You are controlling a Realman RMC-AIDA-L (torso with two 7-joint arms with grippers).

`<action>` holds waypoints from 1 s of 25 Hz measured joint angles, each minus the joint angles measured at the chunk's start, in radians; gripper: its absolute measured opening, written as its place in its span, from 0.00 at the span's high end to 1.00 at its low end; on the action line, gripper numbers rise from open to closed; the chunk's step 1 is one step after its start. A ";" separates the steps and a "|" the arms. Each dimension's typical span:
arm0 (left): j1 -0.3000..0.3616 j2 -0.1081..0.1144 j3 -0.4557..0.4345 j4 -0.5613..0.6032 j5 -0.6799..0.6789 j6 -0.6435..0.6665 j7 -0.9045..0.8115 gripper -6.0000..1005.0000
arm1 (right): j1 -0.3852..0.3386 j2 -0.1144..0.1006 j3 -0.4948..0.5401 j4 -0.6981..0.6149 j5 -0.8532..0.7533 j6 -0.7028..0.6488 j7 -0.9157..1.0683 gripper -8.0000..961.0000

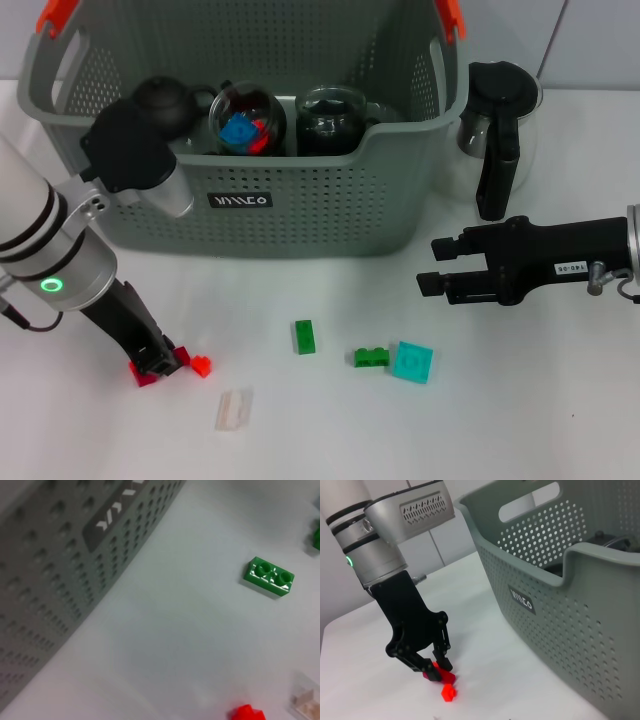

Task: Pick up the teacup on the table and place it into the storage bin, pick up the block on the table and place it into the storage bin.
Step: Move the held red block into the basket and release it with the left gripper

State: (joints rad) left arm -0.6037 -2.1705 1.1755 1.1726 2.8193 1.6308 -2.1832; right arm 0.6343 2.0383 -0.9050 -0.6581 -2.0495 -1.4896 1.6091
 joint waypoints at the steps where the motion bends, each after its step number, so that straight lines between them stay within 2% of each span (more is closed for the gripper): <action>1: 0.000 0.000 -0.006 0.004 -0.002 0.006 0.000 0.81 | 0.000 0.000 0.000 0.000 0.000 0.000 0.000 0.33; 6: -0.011 0.006 -0.093 0.061 -0.047 0.093 0.020 0.81 | 0.001 -0.001 0.000 -0.001 0.000 0.001 0.000 0.33; 9: -0.041 0.024 -0.221 0.095 -0.136 0.220 0.072 0.81 | 0.003 -0.001 0.000 -0.001 0.000 0.000 0.000 0.33; 10: -0.058 0.039 -0.284 0.092 -0.182 0.273 0.096 0.81 | 0.003 -0.001 0.000 -0.001 0.000 0.000 0.000 0.33; 11: -0.085 0.067 -0.375 0.065 -0.272 0.354 0.125 0.81 | 0.003 -0.001 0.000 -0.001 0.000 0.000 0.000 0.33; 12: -0.101 0.085 -0.423 0.042 -0.337 0.399 0.138 0.81 | 0.003 -0.001 0.000 -0.001 0.000 -0.001 0.000 0.33; 13: -0.101 0.085 -0.423 0.042 -0.337 0.399 0.138 0.81 | 0.003 -0.001 0.000 0.000 0.000 -0.002 0.000 0.33; 14: -0.111 0.105 -0.457 0.019 -0.401 0.422 0.142 0.81 | 0.003 -0.001 0.000 0.000 0.000 -0.003 0.000 0.33; 15: -0.116 0.114 -0.473 0.007 -0.442 0.431 0.142 0.81 | 0.004 -0.001 0.000 0.000 0.000 -0.003 0.000 0.33; 17: -0.128 0.130 -0.501 -0.013 -0.531 0.431 0.142 0.81 | 0.004 -0.001 0.000 0.000 0.000 -0.004 0.000 0.33; 20: -0.153 0.134 -0.522 -0.020 -0.613 0.390 0.141 0.81 | 0.004 0.000 0.000 -0.001 0.001 -0.006 0.000 0.33; 23: -0.188 0.133 -0.525 -0.030 -0.647 0.266 0.121 0.81 | 0.004 0.000 0.000 0.000 0.001 -0.009 0.000 0.33; 25: -0.204 0.130 -0.498 -0.035 -0.643 0.138 0.098 0.81 | 0.005 0.000 0.000 -0.001 0.002 -0.011 0.001 0.33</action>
State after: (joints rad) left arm -0.8080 -2.0409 0.6770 1.1374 2.1763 1.7689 -2.0853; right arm 0.6394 2.0386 -0.9051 -0.6587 -2.0474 -1.5003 1.6096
